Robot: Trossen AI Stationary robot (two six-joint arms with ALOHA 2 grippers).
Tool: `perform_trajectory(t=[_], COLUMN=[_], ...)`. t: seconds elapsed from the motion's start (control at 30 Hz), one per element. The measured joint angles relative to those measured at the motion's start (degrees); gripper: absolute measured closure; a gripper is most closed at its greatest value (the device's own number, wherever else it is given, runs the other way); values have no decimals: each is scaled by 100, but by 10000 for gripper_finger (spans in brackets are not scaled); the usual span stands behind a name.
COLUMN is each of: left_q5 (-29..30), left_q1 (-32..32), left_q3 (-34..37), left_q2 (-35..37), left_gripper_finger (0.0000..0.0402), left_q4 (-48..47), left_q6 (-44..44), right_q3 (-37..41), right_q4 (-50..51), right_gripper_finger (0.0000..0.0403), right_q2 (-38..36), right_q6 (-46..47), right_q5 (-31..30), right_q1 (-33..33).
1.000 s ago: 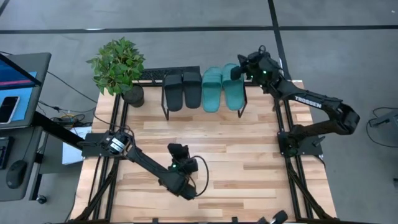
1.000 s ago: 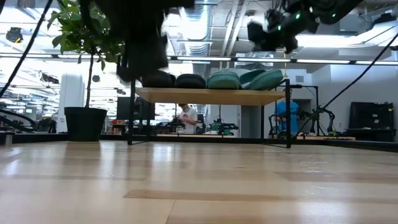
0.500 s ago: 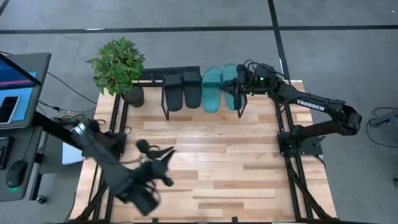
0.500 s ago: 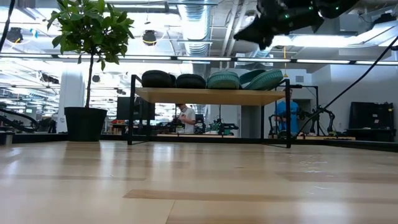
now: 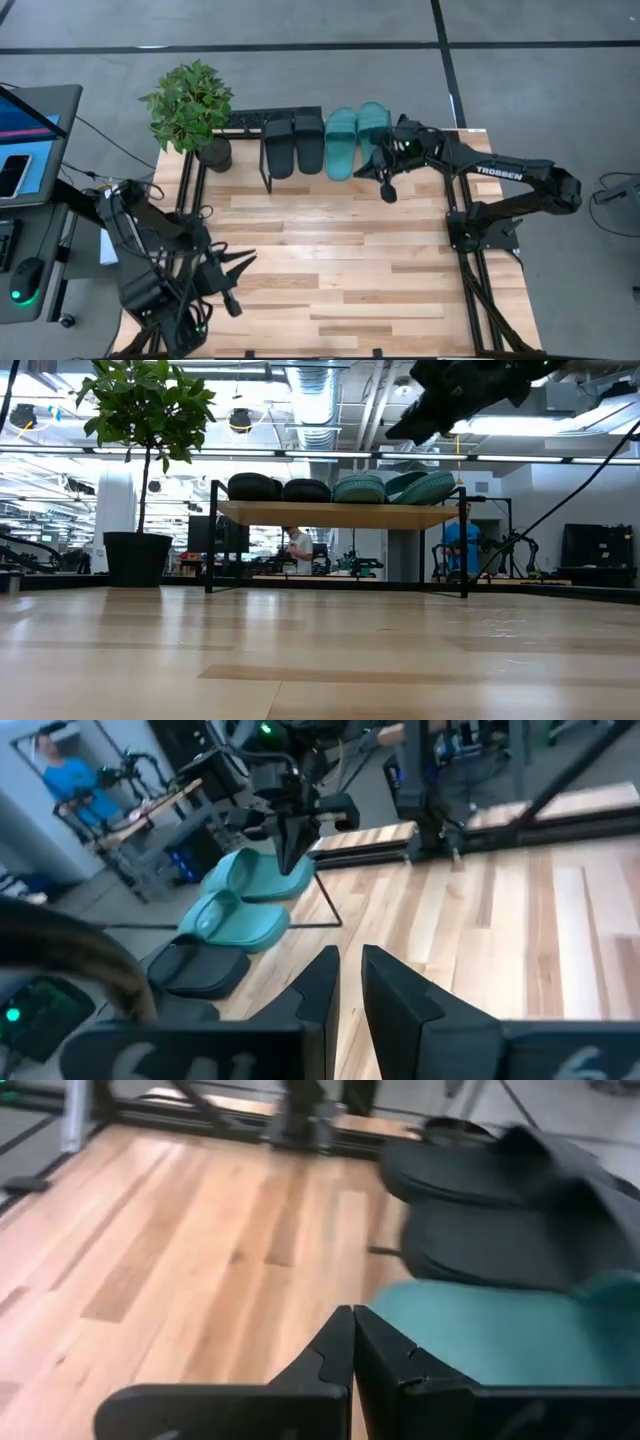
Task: Pick and place slides into the shelf
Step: Return to Home Position
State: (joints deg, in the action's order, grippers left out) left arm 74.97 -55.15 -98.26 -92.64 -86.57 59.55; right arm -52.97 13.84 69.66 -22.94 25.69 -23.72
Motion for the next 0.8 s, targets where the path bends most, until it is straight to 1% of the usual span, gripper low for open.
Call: perform_trajectory(t=[0.1, 0.17, 0.23, 0.37, 0.47, 0.53, 0.63, 0.7, 0.77, 0.8], left_q5=[100, 376, 599, 941, 935, 821, 370, 44, -347, -642], left_q1=[-150, -194, -197, -74, 132, 301, 488, 577, 600, 584], left_q3=[476, 821, 1066, 1310, 1310, 1306, 1306, 1306, 1306, 1309], left_q2=[-1, 13, 14, 212, 418, 568, 712, 766, 761, 753], left_gripper_finger=[365, 365, 365, 365, 365, 365, 365, 365, 365, 365], left_q4=[168, 370, 366, 256, 270, 457, 957, 1575, 2468, 2948], left_q6=[125, 315, 559, 975, 920, 606, -181, -1047, -2237, -2866], right_q3=[0, 0, -1, -8, -9, 38, 382, 784, 1235, 1496], right_q4=[-42, -102, -91, -183, -237, -306, -554, -829, -1138, -1185], right_gripper_finger=[403, 403, 403, 403, 403, 403, 403, 403, 403, 403], right_q2=[-3, -3, -105, -523, -1018, -1437, -2201, -2774, -3356, -3697], right_q6=[-144, -222, -260, -53, 293, 503, 818, 1096, 1414, 1598], right_q5=[-3, -2, -1, 43, 44, 42, -9, -10, -50, -72], right_q1=[369, 623, 831, 991, 994, 994, 994, 963, 917, 896])
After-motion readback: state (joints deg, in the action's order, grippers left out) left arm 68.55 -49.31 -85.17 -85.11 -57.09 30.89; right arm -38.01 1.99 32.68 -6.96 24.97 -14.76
